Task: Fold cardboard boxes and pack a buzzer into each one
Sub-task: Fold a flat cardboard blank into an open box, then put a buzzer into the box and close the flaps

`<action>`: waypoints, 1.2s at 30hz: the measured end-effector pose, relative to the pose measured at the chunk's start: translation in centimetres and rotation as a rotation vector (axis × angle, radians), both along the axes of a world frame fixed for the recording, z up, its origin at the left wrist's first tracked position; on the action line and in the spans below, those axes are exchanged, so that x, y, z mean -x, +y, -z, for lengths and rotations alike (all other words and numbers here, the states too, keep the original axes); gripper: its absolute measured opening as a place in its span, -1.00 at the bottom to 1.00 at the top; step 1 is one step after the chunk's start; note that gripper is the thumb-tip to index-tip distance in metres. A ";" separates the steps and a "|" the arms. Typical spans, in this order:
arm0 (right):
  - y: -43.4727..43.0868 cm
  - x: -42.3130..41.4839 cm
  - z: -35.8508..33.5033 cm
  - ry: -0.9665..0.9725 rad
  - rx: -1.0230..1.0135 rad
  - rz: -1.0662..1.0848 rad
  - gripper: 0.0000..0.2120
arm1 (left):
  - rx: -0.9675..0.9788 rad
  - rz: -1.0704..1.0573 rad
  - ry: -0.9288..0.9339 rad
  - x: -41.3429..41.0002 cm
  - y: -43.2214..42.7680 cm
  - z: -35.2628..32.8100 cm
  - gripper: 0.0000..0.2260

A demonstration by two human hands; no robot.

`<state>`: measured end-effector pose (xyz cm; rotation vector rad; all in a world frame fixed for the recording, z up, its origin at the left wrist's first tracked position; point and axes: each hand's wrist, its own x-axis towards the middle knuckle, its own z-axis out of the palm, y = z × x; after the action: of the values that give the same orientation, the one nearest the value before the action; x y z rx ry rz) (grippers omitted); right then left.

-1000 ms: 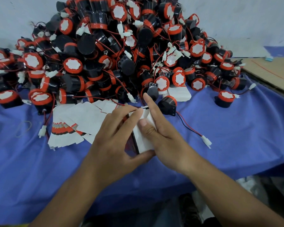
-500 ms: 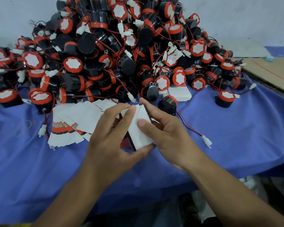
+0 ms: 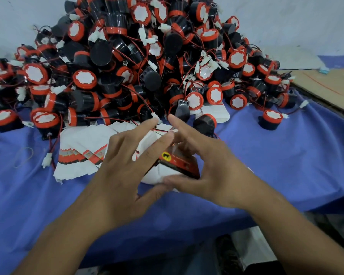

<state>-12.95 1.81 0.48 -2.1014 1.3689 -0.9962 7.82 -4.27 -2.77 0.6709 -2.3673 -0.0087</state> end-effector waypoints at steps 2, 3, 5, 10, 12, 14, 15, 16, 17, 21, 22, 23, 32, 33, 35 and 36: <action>0.2 -0.3 -0.1 0.058 0.016 -0.029 -0.11 | -0.040 0.044 -0.045 -0.2 0.1 0.1 -0.32; 0.3 -0.5 -0.1 0.077 0.014 -0.035 -0.11 | -0.075 0.071 -0.049 -0.3 0.1 0.0 -0.32; 0.4 -0.4 -0.2 0.073 0.008 -0.049 -0.11 | -0.116 0.101 -0.021 -0.6 0.2 -0.4 -0.35; 0.8 -0.1 -0.4 0.096 0.144 -0.054 -0.20 | 0.022 0.108 0.022 -0.3 0.9 -1.6 -0.42; 0.6 0.6 -0.6 0.198 0.207 -0.035 -0.28 | 0.138 0.099 0.033 -0.1 0.8 -1.7 -0.51; 0.3 1.4 -0.6 0.272 0.220 -0.041 -0.38 | 0.218 0.081 0.021 0.0 0.8 -1.7 -0.53; 0.2 1.7 -0.6 0.292 0.212 -0.044 -0.42 | 0.246 0.071 0.011 0.0 0.8 -1.7 -0.53; 0.1 2.1 -0.6 0.303 0.203 -0.047 -0.44 | 0.269 0.057 0.004 0.0 0.8 -1.6 -0.52; 0.1 2.3 -0.6 0.308 0.202 -0.046 -0.46 | 0.284 0.037 0.000 0.1 0.8 -1.5 -0.51; 0.0 2.9 -0.4 0.391 0.303 0.029 -0.51 | 0.283 -0.096 -0.062 -0.1 0.2 -1.3 -0.48; -0.1 2.9 -0.2 0.419 0.317 0.055 -0.52 | 0.277 -0.135 -0.084 0.0 0.1 -1.1 -0.48; -0.3 2.7 0.1 0.444 0.326 0.081 -0.52 | 0.260 -0.169 -0.102 0.1 -0.1 -0.9 -0.48; -2.0 0.6 3.6 0.452 0.129 0.286 -0.65 | -0.198 -0.283 -0.072 2.0 0.1 1.4 -0.59; -2.0 0.3 4.0 0.470 0.093 0.302 -0.68 | -0.274 -0.269 -0.039 2.0 0.2 1.6 -0.60; -1.9 0.1 4.1 0.517 0.045 0.315 -0.69 | -0.386 -0.244 0.062 1.8 0.3 2.0 -0.68; -1.8 0.2 3.9 0.532 0.046 0.299 -0.67 | -0.430 -0.236 0.104 1.6 0.3 2.1 -0.72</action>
<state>-13.13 0.06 -3.41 -2.3440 1.9759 -0.5872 6.18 -3.93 -4.84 1.1219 -2.1878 -0.4487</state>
